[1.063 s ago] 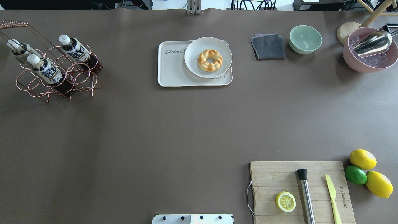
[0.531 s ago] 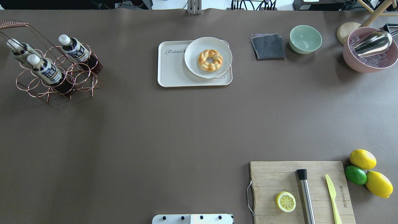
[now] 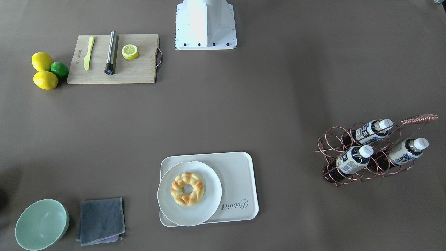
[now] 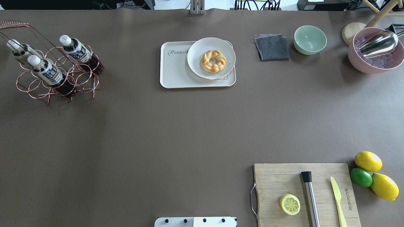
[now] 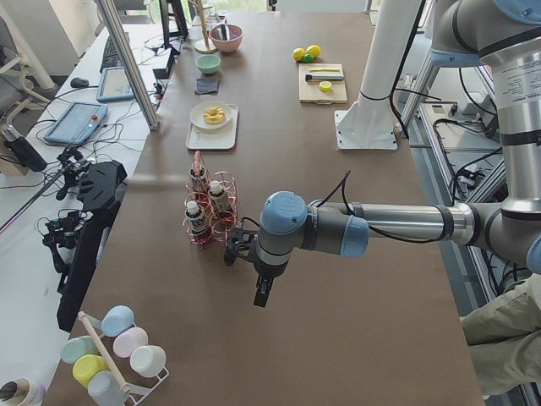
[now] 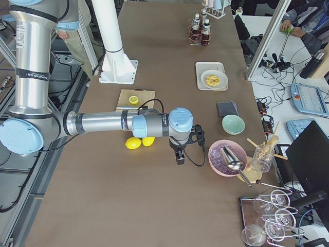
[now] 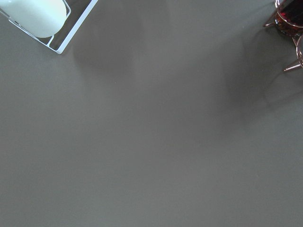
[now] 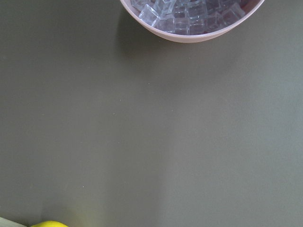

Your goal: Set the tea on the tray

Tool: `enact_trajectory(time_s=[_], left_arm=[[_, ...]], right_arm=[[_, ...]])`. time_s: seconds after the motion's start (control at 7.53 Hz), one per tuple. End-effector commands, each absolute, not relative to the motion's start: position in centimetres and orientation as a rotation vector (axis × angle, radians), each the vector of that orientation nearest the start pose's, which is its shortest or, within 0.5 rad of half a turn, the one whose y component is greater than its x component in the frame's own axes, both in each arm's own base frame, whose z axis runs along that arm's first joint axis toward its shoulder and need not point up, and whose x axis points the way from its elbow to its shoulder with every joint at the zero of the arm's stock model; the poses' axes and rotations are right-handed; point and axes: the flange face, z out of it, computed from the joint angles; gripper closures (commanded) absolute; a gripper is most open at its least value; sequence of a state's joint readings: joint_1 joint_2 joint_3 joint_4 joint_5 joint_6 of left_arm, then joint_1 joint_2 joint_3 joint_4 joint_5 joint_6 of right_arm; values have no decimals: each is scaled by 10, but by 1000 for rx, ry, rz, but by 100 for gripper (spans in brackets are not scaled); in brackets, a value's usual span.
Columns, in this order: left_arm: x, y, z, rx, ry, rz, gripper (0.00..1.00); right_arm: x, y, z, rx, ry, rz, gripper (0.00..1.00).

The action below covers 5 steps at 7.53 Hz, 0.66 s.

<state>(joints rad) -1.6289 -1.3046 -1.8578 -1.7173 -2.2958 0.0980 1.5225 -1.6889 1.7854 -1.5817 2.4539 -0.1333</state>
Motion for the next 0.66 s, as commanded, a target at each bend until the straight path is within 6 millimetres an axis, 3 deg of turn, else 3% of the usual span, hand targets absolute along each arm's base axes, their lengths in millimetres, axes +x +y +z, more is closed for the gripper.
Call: enact_trajectory(time_s=[0.0, 0.53], left_arm=[[-89, -390, 615, 230, 710, 103, 3], [-87, -389, 607, 246, 718, 113, 3]], right_arm=[[34, -447, 602, 110, -880, -200, 0], [36, -452, 602, 114, -829, -198, 0]])
